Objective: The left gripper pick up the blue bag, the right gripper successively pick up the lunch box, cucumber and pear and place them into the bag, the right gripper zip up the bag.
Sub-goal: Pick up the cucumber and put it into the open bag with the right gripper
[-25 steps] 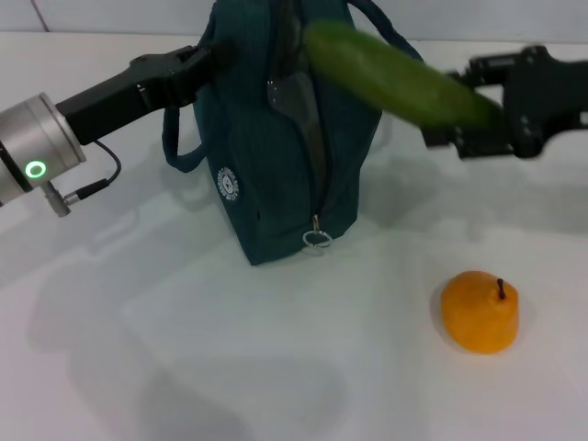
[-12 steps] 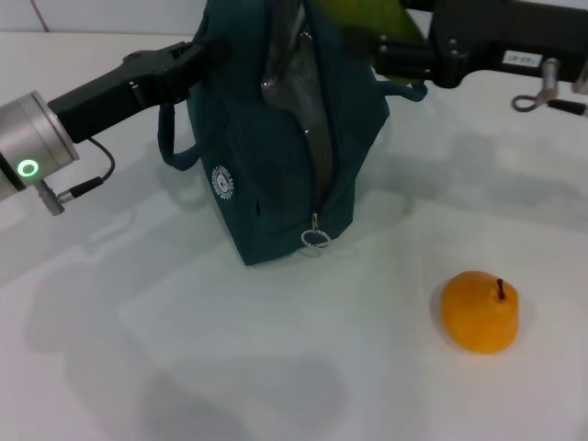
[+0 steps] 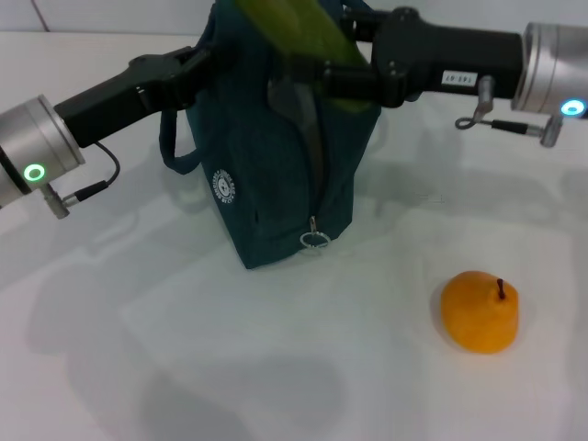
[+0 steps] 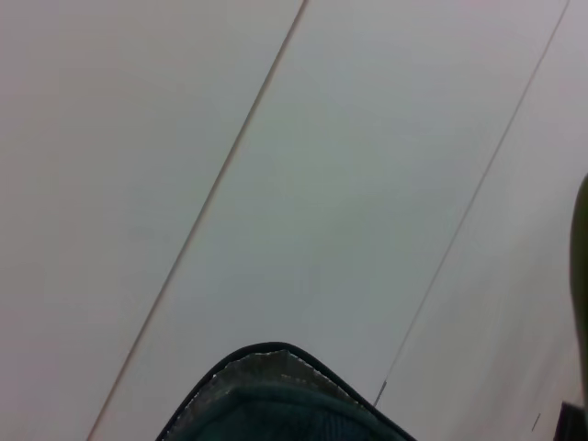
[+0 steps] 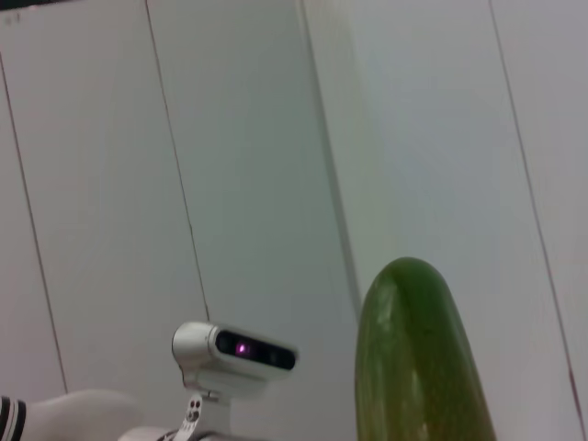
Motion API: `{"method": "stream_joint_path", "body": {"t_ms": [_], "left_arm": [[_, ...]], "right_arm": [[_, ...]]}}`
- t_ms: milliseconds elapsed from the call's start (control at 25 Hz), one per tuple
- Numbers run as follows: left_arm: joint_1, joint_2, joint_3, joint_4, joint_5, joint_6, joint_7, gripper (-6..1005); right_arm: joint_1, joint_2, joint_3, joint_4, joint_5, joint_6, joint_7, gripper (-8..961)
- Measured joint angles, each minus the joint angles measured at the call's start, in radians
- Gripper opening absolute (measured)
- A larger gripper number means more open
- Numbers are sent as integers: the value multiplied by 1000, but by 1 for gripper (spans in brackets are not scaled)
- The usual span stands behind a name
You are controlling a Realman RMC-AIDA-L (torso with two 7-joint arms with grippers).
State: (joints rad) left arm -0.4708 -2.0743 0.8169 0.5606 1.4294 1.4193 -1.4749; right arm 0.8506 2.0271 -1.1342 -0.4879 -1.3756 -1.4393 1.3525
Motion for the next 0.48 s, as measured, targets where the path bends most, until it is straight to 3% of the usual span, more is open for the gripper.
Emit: {"method": "stream_joint_path", "body": {"t_ms": [320,480], "left_arm": [[1,-2,5,-3,2,0,2,46],[5,-1,5,-1,2,12,3,46]], "right_arm": [[-28,1,-186,53,230,26,-86,634],[-62,1,-216,55,331,60,-144,633]]}}
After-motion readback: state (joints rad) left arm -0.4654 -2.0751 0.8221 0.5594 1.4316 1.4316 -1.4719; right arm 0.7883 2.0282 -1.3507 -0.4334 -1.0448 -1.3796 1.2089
